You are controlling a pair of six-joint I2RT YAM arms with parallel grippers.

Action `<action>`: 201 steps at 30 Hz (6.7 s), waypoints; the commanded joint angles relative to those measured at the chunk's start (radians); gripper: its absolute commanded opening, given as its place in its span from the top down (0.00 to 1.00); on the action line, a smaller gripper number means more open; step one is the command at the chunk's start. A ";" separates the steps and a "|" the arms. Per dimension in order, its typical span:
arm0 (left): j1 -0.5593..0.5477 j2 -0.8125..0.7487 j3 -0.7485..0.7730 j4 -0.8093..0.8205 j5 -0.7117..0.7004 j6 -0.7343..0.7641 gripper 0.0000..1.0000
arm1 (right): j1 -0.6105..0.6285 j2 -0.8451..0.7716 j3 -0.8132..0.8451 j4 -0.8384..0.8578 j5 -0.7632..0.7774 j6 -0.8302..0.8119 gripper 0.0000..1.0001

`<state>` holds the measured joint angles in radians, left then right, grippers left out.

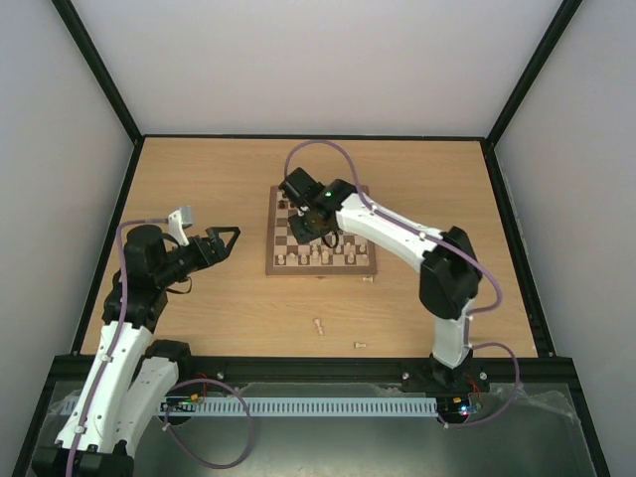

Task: Set up the chess pieces on the board
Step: Place the chess piece on the chessboard, then pick up the chess piece at the center of the board, then place the chess piece on the chessboard.

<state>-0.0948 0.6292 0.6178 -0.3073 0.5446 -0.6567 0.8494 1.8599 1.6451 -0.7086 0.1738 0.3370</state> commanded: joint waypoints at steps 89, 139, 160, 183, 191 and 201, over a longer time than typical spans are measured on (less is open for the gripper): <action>0.007 0.052 -0.057 0.082 0.051 0.000 0.01 | 0.416 -0.611 -0.944 0.214 0.223 0.604 0.62; 0.004 0.125 -0.080 0.136 0.067 0.014 0.01 | 0.455 -0.308 -0.942 0.499 0.031 0.431 0.90; -0.151 0.101 -0.263 0.305 0.463 -0.097 0.01 | 0.191 -0.685 -1.016 0.621 -0.452 0.088 0.95; -0.442 0.112 -0.240 0.158 0.121 -0.047 0.01 | 0.192 -0.575 -0.881 0.473 -0.432 0.074 0.94; -0.449 0.190 -0.274 0.220 0.053 -0.047 0.01 | 0.193 -0.550 -0.759 0.299 -0.424 0.029 0.93; -0.486 0.289 -0.330 0.496 0.235 -0.191 0.01 | 0.194 -0.513 -0.745 0.296 -0.440 -0.018 0.94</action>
<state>-0.5781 0.9012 0.3122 0.0292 0.6857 -0.7658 1.0435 1.3243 0.8875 -0.3500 -0.2604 0.3531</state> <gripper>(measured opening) 0.989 0.098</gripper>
